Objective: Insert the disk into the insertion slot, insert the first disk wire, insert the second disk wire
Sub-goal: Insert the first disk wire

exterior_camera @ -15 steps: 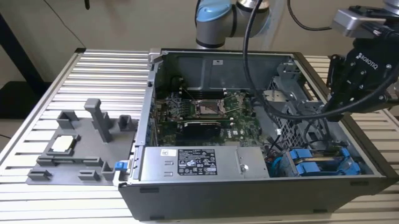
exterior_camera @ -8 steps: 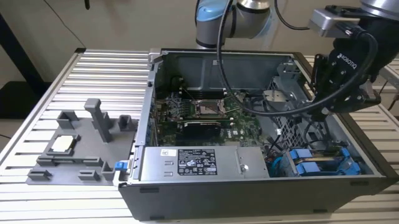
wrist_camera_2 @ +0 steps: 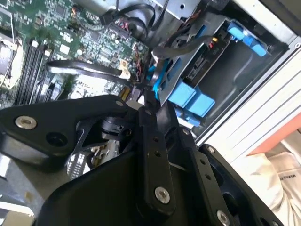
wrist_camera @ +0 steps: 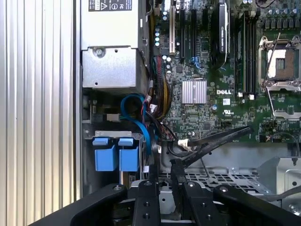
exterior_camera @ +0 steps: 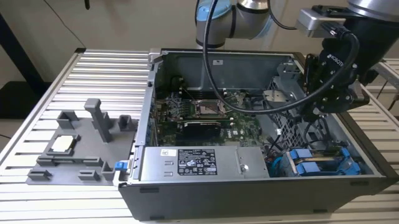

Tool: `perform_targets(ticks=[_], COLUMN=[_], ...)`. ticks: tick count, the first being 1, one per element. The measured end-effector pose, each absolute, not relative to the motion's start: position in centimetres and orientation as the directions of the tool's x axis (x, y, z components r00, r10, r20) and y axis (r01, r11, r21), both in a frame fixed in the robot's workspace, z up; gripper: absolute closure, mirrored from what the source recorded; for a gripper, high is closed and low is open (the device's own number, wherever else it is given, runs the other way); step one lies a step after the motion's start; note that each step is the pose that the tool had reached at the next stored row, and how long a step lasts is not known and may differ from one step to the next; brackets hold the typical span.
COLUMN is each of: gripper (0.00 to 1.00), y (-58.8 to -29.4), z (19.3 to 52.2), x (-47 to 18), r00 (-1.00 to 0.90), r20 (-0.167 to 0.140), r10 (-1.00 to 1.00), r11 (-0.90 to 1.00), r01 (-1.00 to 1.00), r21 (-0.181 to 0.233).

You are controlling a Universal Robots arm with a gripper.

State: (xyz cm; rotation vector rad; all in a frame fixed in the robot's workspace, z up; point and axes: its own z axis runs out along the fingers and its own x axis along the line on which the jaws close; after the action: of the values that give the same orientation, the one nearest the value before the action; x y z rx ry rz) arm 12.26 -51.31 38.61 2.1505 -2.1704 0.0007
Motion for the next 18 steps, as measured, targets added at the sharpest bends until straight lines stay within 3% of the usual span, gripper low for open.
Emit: perform_targets(ticks=[5, 15, 18], gripper=[0.73, 0.73, 0.73], y=[-51.2, -51.0, -50.9], z=[38.5, 38.3, 38.2], x=[11.8, 10.9, 9.8], r00=[-0.004, 0.008, 0.007], r20=[0.061, 0.068, 0.077], r10=[-0.998, -0.998, -0.997], r11=[0.007, -0.014, -0.015], r01=[-0.999, -0.996, -0.994], r21=[0.049, -0.089, -0.106])
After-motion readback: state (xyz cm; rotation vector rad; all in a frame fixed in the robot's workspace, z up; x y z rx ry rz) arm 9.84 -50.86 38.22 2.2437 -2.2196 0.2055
